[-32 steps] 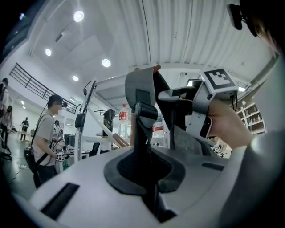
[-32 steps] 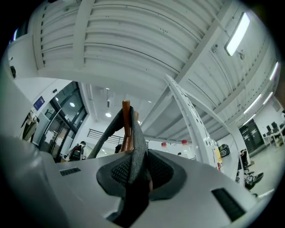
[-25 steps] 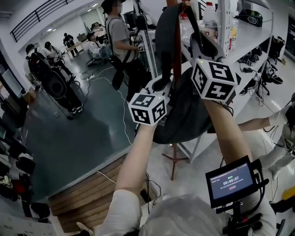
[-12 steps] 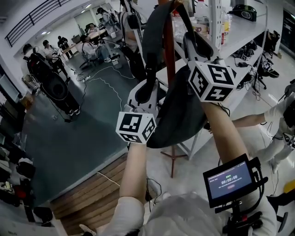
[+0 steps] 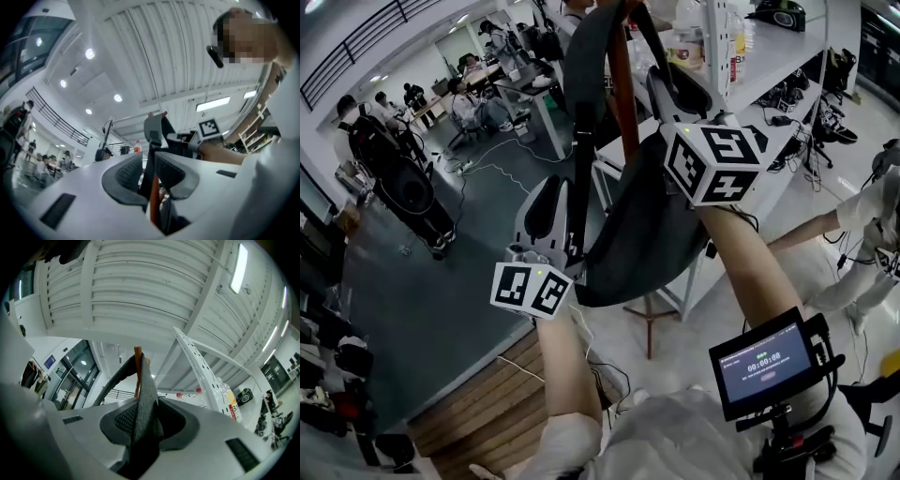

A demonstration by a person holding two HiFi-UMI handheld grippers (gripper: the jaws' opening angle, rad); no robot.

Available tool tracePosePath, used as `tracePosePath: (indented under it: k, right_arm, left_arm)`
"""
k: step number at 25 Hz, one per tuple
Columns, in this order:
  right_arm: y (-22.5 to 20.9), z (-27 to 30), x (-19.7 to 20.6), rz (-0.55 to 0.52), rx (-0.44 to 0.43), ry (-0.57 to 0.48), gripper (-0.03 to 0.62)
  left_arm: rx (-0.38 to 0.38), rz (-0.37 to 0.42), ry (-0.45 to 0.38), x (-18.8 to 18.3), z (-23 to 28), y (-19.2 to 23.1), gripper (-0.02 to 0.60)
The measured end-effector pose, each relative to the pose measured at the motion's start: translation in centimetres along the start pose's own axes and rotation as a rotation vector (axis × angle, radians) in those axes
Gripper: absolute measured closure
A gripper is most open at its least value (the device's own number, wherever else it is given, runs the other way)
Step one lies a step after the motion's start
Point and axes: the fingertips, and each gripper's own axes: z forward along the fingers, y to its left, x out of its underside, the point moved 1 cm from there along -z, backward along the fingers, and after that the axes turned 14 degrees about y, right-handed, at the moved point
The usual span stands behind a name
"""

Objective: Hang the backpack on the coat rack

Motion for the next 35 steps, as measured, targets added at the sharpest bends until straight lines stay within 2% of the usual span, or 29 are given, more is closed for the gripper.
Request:
tracePosePath:
  k: [2, 4, 6, 8, 13, 17, 19, 24, 28, 31, 33, 35]
  right_arm:
    - [0.1, -0.2, 0.1, 0.005, -0.015, -0.006, 0.514]
    - [0.3, -0.3, 0.0, 0.008, -0.029, -0.014, 0.514]
    - [0.3, -0.5, 0.0, 0.015, -0.041, -0.024, 0.505]
    - [0.4, -0.7, -0.1, 0.023, -0.058, -0.045, 0.492]
    - [0.8, -2.9, 0.6, 0.09, -0.131, -0.179, 0.485]
    - [1.7, -4.8, 2.1, 0.107, -0.184, -0.195, 0.485]
    - [1.6, -5.9, 3.1, 0.154, -0.211, -0.173, 0.487]
    - [1.8, -8.3, 5.7, 0.158, -0.197, -0.14, 0.487]
    - [2.4, -10.6, 5.9, 0.053, -0.134, -0.204, 0.487]
    - [3.1, -11.7, 6.5, -0.003, -0.116, -0.217, 0.487]
    - [3.0, -11.9, 7.8, 0.015, -0.111, -0.196, 0.487]
    - [2.5, -12.1, 9.4, 0.079, -0.116, -0.161, 0.487]
  left_arm:
    - [0.098, -0.025, 0.001, 0.3, -0.5, -1.6, 0.509]
    - [0.154, 0.05, 0.052, 1.0, -0.1, -4.1, 0.495]
    - [0.155, 0.156, 0.105, 1.6, 0.6, -6.5, 0.486]
    - [0.132, 0.209, 0.129, 2.1, 1.4, -8.1, 0.486]
    - [0.035, 0.15, 0.093, 2.9, 1.8, -7.0, 0.488]
    - [0.002, 0.158, 0.083, 2.9, 1.7, -6.6, 0.488]
    - [0.006, 0.154, 0.079, 2.9, 1.6, -6.8, 0.488]
    - [0.058, 0.13, 0.073, 3.7, 1.3, -7.7, 0.488]
    - [0.1, 0.128, 0.06, 4.3, 1.5, -9.0, 0.488]
    - [0.105, 0.124, 0.048, 4.8, 1.5, -9.3, 0.488]
    - [0.097, 0.128, 0.035, 5.0, 1.6, -9.3, 0.488]
    - [0.092, 0.136, 0.026, 5.4, 1.5, -9.4, 0.488]
